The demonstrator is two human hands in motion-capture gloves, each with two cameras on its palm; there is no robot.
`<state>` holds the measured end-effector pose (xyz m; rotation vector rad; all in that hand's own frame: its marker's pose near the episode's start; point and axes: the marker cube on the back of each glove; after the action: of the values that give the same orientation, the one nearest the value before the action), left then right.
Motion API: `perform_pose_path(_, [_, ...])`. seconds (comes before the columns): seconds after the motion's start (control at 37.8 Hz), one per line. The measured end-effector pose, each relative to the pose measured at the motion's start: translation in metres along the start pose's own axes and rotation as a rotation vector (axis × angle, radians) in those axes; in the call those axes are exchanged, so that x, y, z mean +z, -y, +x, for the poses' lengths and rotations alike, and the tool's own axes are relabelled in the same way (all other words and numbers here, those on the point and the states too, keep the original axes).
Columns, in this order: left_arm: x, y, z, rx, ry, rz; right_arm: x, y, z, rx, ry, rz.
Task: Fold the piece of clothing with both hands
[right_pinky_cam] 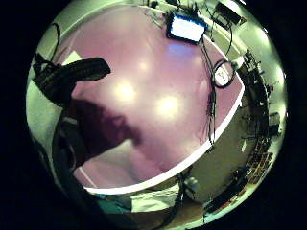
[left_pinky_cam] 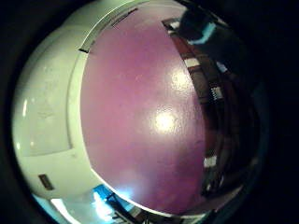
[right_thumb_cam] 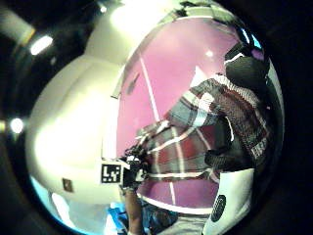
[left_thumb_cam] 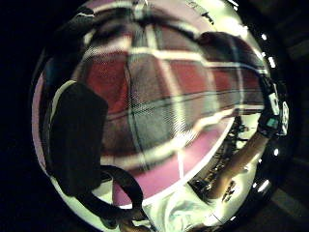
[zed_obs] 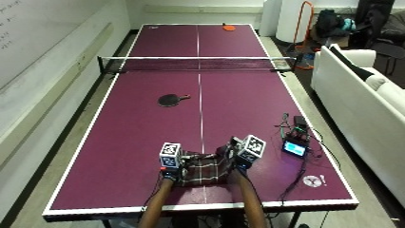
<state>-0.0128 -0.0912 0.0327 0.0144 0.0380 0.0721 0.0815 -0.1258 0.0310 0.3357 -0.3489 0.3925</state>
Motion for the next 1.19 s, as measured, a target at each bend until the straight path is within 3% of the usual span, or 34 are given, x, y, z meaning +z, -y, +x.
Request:
perform_pose_path(0.16, [-0.036, -0.008, -0.036, -0.085, -0.039, 0.174, -0.007, -0.015, -0.082, -0.166, -0.123, 0.074])
perform_pose_path(0.32, [-0.007, 0.005, -0.103, -0.164, -0.132, 0.237, 0.036, -0.063, -0.178, -0.354, -0.230, 0.019])
perform_pose_path(0.42, [-0.001, -0.004, -0.129, -0.216, -0.155, 0.250, 0.064, -0.092, -0.210, -0.437, -0.257, -0.050])
perform_pose_path(0.58, [0.003, -0.017, -0.148, -0.265, -0.139, 0.225, 0.023, -0.137, -0.236, -0.492, -0.204, -0.002])
perform_pose_path(0.66, [0.002, -0.019, -0.147, -0.262, -0.144, 0.217, 0.024, -0.140, -0.234, -0.503, -0.190, -0.023])
perform_pose_path(0.85, [-0.006, -0.017, -0.124, -0.215, -0.146, 0.217, 0.009, -0.160, -0.209, -0.659, -0.008, -0.328])
perform_pose_path(0.93, [-0.004, -0.011, -0.115, -0.193, -0.124, 0.225, -0.010, -0.156, -0.187, -0.704, 0.046, -0.393])
perform_pose_path(1.03, [-0.008, -0.004, -0.096, -0.162, -0.108, 0.242, -0.033, -0.131, -0.145, -0.691, -0.050, -0.373])
perform_pose_path(1.19, [-0.023, -0.001, -0.069, -0.122, -0.058, 0.313, -0.007, -0.063, -0.080, -0.606, -0.335, -0.248])
